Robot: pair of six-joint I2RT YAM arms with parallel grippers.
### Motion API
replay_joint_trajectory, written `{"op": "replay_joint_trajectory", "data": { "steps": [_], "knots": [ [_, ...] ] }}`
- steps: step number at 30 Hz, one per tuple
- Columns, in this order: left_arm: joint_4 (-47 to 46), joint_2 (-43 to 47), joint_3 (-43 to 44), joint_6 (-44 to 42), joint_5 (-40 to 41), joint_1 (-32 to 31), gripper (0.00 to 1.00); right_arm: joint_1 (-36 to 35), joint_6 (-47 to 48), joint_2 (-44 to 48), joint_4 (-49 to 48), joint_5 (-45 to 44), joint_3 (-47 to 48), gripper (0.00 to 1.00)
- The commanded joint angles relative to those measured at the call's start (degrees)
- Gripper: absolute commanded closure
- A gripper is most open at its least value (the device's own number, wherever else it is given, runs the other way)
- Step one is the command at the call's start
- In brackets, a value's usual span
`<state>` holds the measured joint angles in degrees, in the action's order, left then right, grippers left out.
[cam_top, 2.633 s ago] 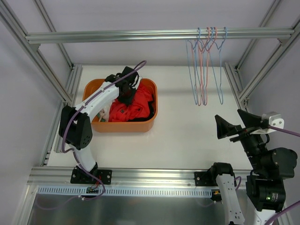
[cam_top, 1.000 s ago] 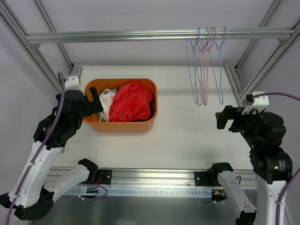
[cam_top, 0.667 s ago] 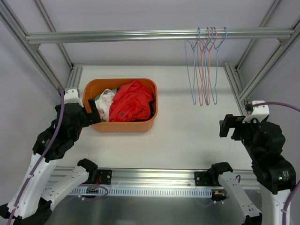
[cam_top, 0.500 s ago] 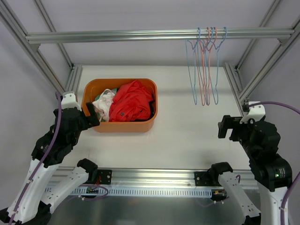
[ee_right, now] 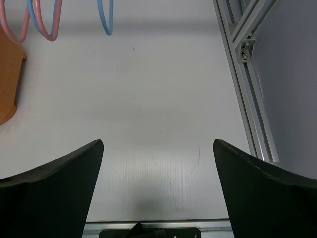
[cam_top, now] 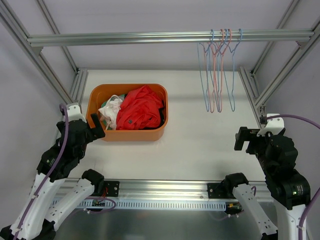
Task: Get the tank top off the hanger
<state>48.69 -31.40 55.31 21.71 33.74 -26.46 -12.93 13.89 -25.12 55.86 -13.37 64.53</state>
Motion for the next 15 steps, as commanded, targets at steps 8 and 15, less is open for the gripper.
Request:
{"op": "replay_joint_trajectory", "data": {
  "steps": [8, 15],
  "knots": [
    [-5.18, -0.15, -1.43, -1.76, -6.30, 10.98, 0.01, -0.87, 0.44, -0.80, -3.56, -2.37, -0.11, 0.00],
    [-6.85, -0.33, -2.13, -3.70, -10.71, 13.71, 0.01, -0.87, -0.27, -1.68, -4.00, -1.84, -0.81, 0.00]
  ]
}}
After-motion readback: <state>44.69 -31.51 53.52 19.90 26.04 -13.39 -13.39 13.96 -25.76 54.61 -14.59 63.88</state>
